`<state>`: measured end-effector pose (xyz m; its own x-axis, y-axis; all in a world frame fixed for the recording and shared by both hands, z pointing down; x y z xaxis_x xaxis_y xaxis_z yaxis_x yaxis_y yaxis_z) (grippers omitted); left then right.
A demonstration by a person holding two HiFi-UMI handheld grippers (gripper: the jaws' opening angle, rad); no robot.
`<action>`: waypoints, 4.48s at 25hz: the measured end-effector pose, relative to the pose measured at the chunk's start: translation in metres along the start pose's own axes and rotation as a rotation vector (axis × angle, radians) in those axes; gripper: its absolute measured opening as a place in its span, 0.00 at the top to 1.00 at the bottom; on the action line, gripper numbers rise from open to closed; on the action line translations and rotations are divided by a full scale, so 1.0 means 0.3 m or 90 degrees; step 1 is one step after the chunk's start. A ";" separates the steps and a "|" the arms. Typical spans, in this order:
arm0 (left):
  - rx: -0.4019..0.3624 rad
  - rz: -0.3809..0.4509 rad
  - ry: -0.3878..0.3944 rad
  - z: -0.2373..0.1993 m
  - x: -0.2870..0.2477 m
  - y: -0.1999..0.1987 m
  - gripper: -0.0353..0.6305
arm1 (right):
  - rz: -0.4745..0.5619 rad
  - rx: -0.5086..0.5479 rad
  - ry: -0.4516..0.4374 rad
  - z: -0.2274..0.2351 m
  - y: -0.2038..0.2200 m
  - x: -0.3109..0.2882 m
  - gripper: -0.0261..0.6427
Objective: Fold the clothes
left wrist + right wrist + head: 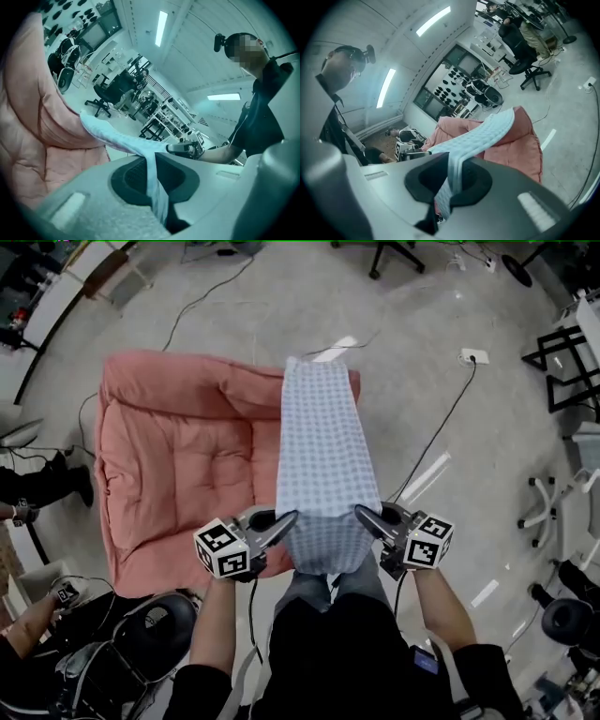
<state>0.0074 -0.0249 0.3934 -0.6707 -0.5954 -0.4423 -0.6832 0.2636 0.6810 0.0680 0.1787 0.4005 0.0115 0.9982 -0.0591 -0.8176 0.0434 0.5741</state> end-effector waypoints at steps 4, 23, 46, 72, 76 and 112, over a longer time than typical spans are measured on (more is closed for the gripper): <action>-0.010 0.019 0.005 0.055 0.059 -0.067 0.91 | 0.010 0.016 -0.016 -0.091 -0.070 -0.012 0.94; -0.074 0.140 -0.012 0.283 0.195 -0.575 0.91 | 0.088 0.178 -0.118 -0.420 -0.553 0.013 0.94; -0.227 0.084 -0.149 0.283 0.166 -0.681 0.91 | 0.011 0.322 -0.064 -0.458 -0.710 -0.039 0.94; 0.047 0.302 -0.576 0.394 0.365 -0.438 0.91 | -0.344 0.361 -0.405 -0.367 -0.801 -0.425 0.94; 0.041 0.324 -0.583 0.415 0.450 -0.398 0.91 | -0.348 0.381 -0.412 -0.441 -0.750 -0.463 0.94; 0.392 0.432 -0.970 0.192 0.474 -0.297 0.91 | -0.693 0.451 -0.725 -0.362 -0.617 -1.129 0.94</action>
<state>-0.0437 -0.0893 0.2361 -0.2580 0.7976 -0.5453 0.0423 0.5732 0.8183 0.1530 -0.1721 0.2255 0.9678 0.0121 -0.2513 0.2301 0.3612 0.9037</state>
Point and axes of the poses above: the fingertips, and each gripper's own axes: x backward along the fingers, z to its right, y out of its underside, the point moved 5 cm from there along x, backward along the fingers, and after that the axes turned 15 degrees about -y, right-handed, at the moved point
